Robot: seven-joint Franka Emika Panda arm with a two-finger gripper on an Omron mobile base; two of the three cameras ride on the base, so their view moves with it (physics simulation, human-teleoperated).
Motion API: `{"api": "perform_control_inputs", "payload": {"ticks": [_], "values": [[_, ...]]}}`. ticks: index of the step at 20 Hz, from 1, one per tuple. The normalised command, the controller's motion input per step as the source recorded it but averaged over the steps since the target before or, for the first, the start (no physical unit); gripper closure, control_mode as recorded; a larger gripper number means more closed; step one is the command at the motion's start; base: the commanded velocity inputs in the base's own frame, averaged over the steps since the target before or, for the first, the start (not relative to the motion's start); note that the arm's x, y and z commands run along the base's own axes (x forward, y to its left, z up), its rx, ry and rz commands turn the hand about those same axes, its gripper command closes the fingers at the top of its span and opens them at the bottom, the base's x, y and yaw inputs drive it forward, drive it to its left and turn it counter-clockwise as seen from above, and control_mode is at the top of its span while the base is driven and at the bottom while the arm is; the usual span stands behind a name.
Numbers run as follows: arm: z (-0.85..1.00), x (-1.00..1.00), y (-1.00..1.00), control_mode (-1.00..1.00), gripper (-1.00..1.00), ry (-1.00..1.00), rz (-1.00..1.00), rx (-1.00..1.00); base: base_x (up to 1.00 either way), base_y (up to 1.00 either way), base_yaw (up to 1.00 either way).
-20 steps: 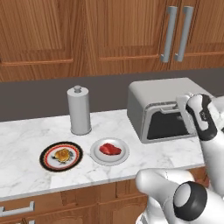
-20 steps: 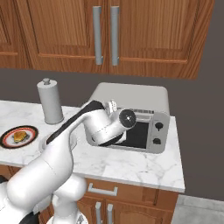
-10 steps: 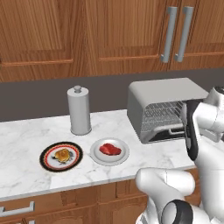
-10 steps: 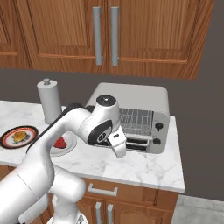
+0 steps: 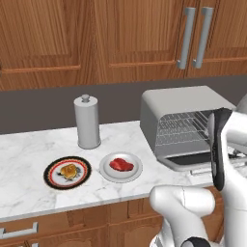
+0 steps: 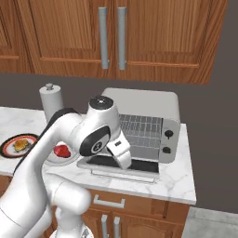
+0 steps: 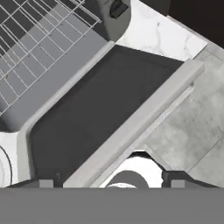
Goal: Open the toaster oven door. Place the bread on the top rack in the toaster oven and place the steak on the bottom rack.
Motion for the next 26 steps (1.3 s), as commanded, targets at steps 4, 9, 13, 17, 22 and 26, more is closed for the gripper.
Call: {"api": "perform_control_inputs", "payload": {"ticks": [4,9,13,17,22,26], "values": [[0.55,0.91,0.53,-1.00,-1.00,0.01,0.08,0.06,0.00,0.00,0.00],[-0.89,0.51,0.07,-1.00,-1.00,-0.03,0.01,0.10,0.00,0.00,0.00],[-0.95,0.00,0.00,-1.00,-1.00,-0.24,0.00,0.39,0.00,0.00,0.00],[-0.13,0.26,-0.02,-1.00,-1.00,-0.18,-0.07,0.44,0.00,0.00,0.00],[0.05,0.58,-0.12,-1.00,-1.00,-0.04,-0.13,0.38,0.00,0.00,0.00],[0.00,0.38,-0.31,-1.00,-1.00,0.00,-0.09,0.32,0.00,0.00,0.00]]}}
